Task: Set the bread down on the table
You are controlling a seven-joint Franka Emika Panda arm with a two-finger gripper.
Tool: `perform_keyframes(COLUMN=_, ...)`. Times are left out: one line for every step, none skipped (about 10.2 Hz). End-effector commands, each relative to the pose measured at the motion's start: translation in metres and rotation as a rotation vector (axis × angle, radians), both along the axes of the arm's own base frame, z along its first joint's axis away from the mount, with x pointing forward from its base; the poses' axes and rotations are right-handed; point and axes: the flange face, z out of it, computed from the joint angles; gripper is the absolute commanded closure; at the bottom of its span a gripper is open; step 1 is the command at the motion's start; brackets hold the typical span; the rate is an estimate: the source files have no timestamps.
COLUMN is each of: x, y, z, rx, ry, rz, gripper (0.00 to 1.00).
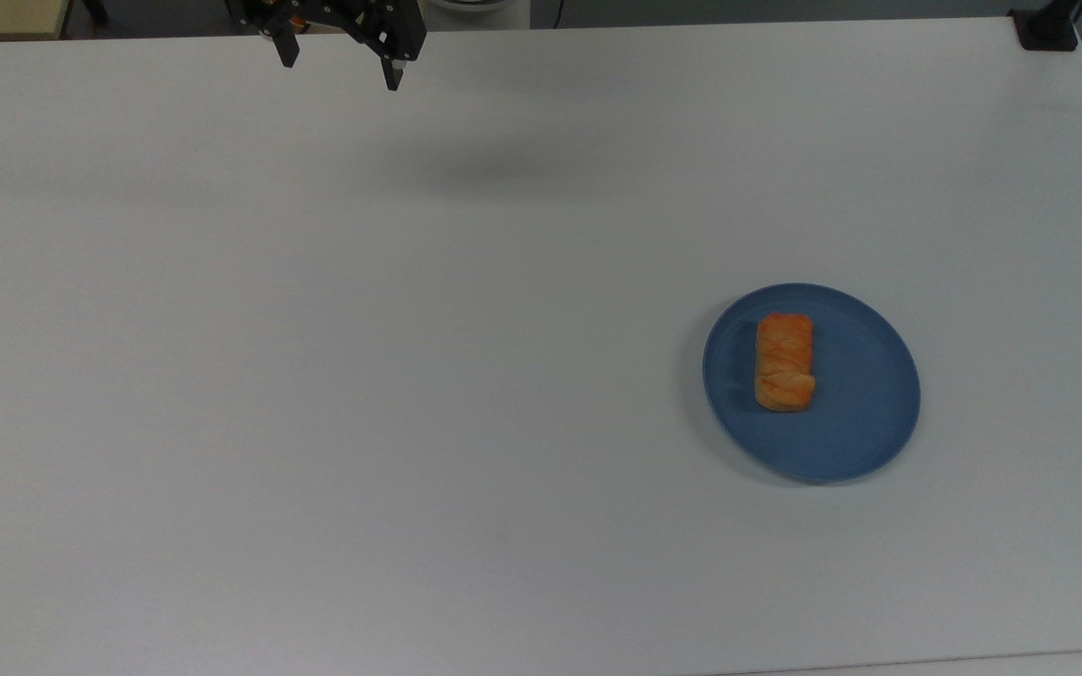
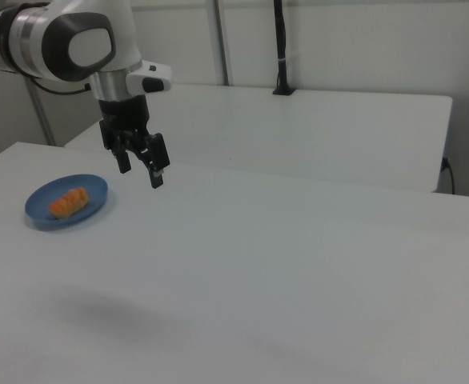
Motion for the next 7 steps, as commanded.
perform_keyframes(x=-0.002, y=-0.014, z=0.000, rx=0.012, ry=0.002, rz=-0.017, gripper=0.00)
perform_keyframes(x=-0.001, y=-0.016, z=-0.002, rx=0.010, ry=0.004, rz=-0.020, gripper=0.00)
perform_keyframes(x=0.000, y=-0.020, z=-0.005, rx=0.007, ry=0.010, rz=-0.026, gripper=0.00)
perform_keyframes(x=0.001, y=-0.022, z=-0.007, rx=0.005, ry=0.013, rz=-0.027, gripper=0.00)
perform_keyframes(x=0.004, y=-0.023, z=-0.013, rx=-0.001, ry=0.018, rz=-0.028, gripper=0.00)
perform_keyframes(x=0.007, y=-0.023, z=-0.014, rx=-0.004, ry=0.005, rz=-0.028, gripper=0.00)
perform_keyframes(x=0.010, y=-0.024, z=-0.014, rx=-0.006, ry=-0.015, rz=-0.027, gripper=0.00)
